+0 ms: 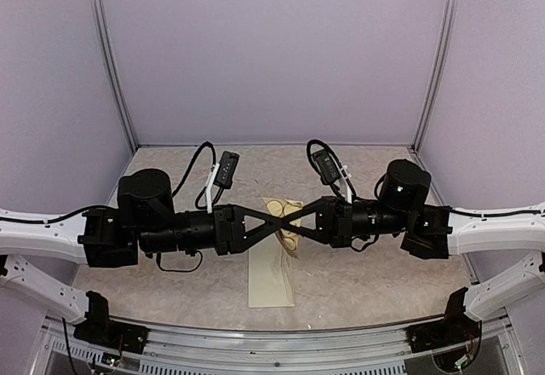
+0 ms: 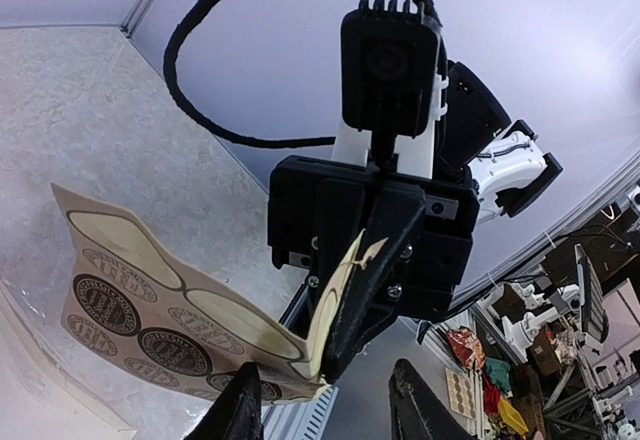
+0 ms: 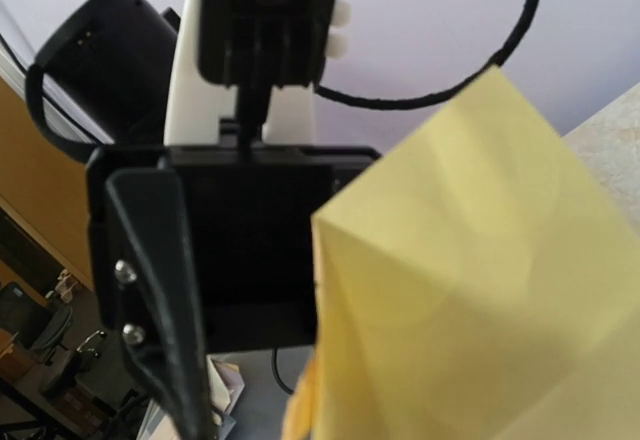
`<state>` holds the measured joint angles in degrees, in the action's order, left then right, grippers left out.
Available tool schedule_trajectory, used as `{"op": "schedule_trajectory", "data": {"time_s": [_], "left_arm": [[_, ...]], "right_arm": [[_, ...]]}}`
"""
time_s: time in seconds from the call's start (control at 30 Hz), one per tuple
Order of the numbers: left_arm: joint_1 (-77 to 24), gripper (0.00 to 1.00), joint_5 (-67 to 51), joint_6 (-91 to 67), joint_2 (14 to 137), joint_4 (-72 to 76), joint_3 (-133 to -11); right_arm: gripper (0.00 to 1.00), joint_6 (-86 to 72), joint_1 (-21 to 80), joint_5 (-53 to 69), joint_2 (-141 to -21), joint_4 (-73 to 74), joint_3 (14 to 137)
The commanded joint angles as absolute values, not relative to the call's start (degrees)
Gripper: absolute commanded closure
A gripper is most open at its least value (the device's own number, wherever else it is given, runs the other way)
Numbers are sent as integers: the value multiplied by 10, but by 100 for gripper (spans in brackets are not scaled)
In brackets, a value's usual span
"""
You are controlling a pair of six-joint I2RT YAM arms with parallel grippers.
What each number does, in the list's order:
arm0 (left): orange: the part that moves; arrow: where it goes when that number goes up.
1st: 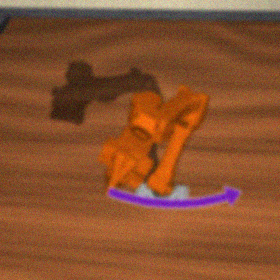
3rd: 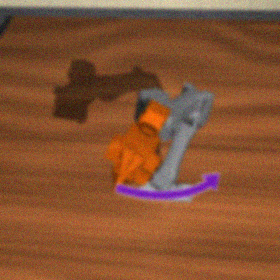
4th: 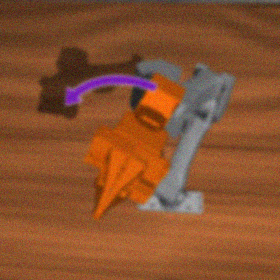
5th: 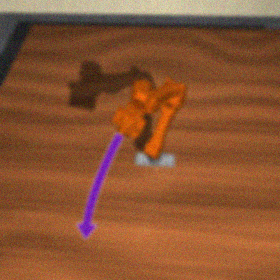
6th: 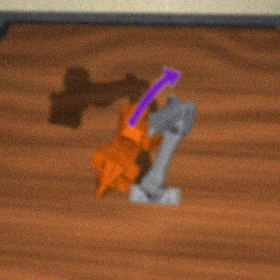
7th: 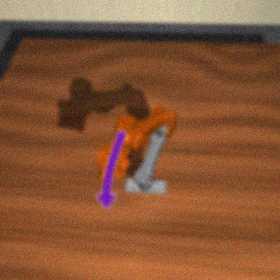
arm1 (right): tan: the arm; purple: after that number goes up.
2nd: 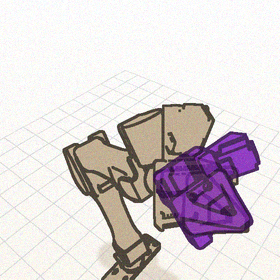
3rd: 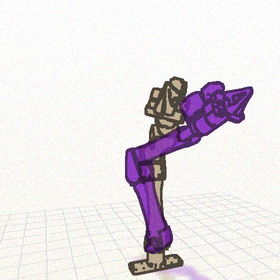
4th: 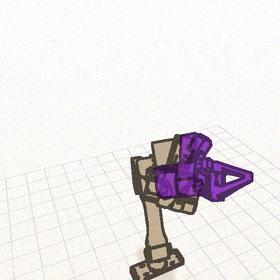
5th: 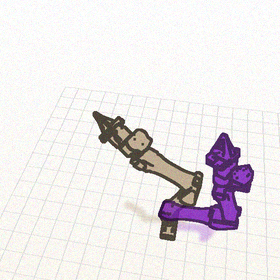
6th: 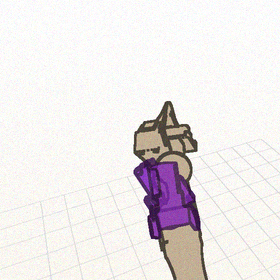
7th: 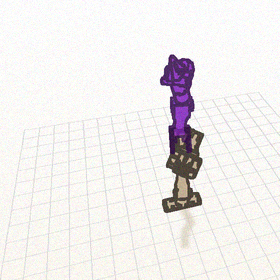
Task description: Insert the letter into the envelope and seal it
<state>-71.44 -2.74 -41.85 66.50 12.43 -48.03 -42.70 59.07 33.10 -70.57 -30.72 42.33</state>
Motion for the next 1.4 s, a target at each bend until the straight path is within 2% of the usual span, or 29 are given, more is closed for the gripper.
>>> {"op": "schedule_trajectory", "data": {"time_s": [0.0, 0.1, 0.77, 0.93, 1.13, 1.37], "left_arm": [[-719, 63, -22, -417, 668, 114, -493], [-719, 69, -17, -417, 669, 116, -493], [-718, 90, -14, -422, 675, 126, -490], [-719, 92, -14, -424, 671, 126, -487], [-719, 100, -13, -426, 667, 128, -483], [-719, 100, -4, -429, 662, 118, -479]], "right_arm": [[100, -421, 587, 327, -695, -319, 417], [100, -421, 587, 329, -696, -320, 418], [100, -418, 588, 345, -702, -322, 417], [100, -418, 588, 341, -701, -319, 417], [100, -418, 587, 339, -701, -318, 417], [100, -416, 588, 303, -688, -305, 411]]}}
